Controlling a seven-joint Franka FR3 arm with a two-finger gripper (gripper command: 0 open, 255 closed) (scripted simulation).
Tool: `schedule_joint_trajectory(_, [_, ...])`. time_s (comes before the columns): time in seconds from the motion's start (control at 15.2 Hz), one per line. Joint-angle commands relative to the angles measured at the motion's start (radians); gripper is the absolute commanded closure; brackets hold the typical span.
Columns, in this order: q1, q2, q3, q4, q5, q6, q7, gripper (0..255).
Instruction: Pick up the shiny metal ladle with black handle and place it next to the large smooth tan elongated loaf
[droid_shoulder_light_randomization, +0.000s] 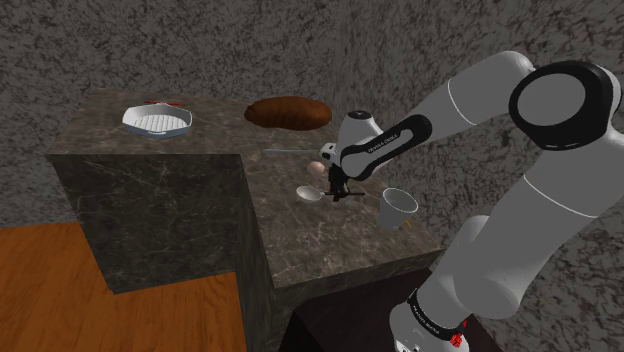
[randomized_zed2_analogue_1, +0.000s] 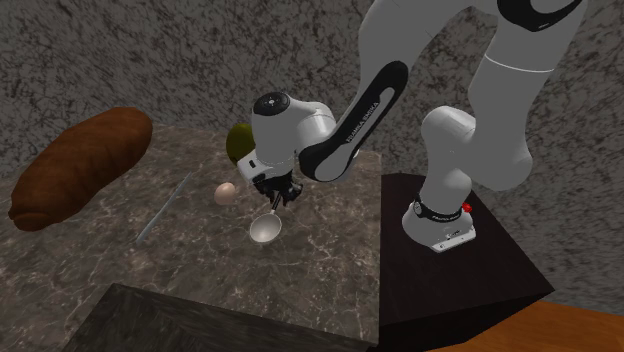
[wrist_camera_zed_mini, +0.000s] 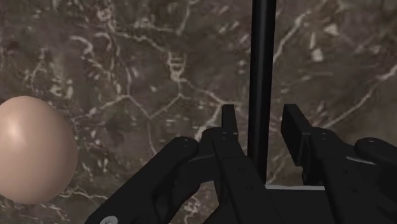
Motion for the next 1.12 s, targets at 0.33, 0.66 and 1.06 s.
schedule_joint_trajectory(0.33, [-0.001, 0.002, -0.001, -0.001, -0.002, 0.008, 0.001, 255])
schedule_joint_trajectory(0.66, [-0.001, -0.049, 0.002, 0.012, -0.014, -0.056, 0.005, 255])
schedule_joint_trajectory(1.06, [-0.002, -0.122, 0.010, 0.037, -0.027, -0.151, 0.007, 255])
